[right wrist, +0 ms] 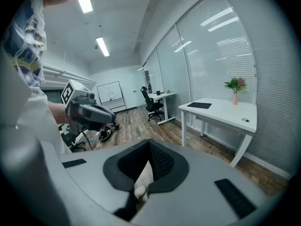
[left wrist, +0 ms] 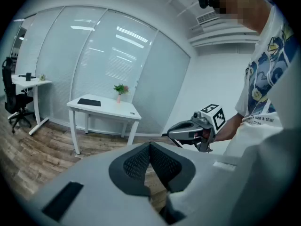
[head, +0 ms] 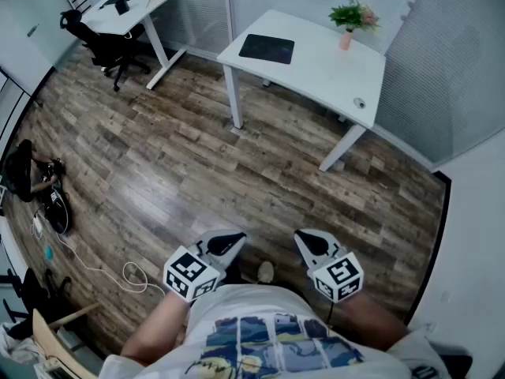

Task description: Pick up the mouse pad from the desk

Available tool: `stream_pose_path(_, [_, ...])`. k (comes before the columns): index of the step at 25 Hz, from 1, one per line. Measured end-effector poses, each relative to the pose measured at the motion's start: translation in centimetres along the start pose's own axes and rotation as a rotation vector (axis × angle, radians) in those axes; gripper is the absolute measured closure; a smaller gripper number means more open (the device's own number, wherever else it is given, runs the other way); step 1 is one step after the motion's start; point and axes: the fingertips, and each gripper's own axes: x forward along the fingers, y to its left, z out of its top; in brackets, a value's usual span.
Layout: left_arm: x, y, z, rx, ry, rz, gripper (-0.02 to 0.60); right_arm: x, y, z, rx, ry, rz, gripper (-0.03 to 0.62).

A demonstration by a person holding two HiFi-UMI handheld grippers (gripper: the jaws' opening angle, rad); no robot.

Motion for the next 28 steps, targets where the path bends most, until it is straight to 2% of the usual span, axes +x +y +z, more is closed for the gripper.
stream_pose_path(8, [2.0, 3.9, 1.9, -0.002, -0.023, -0.012, 0.578, 3.7, -3.4, 2.9, -0.024, -0.03, -0.017, 0.596])
stream_pose_path(15, [2.2, 11.9, 6.5, 0.008, -0.075, -0.029, 0.578, 10.0, -6.2, 8.6, -0.004, -0.053, -0.052, 0.594])
stream_pose_path(19, [1.9, 16.9, 8.7, 0.03, -0.084, -0.035, 0.578, 13.8, -7.2, 11.9, -0.017, -0.07, -0.101, 0.591])
stream_pose_path(24, [2.2, 22.2, 10.2, 0.039, -0.09, -0.032, 0.577, 17.8, -8.5, 13.9, -0.013, -0.069, -0.137, 0.546])
stream_pose_path(28, [3.6, 24.9, 11.6, 0.027, -0.1, -0.033, 0.577, 19.2, -10.1, 14.7, -0.007, -0.035, -0.155, 0.537])
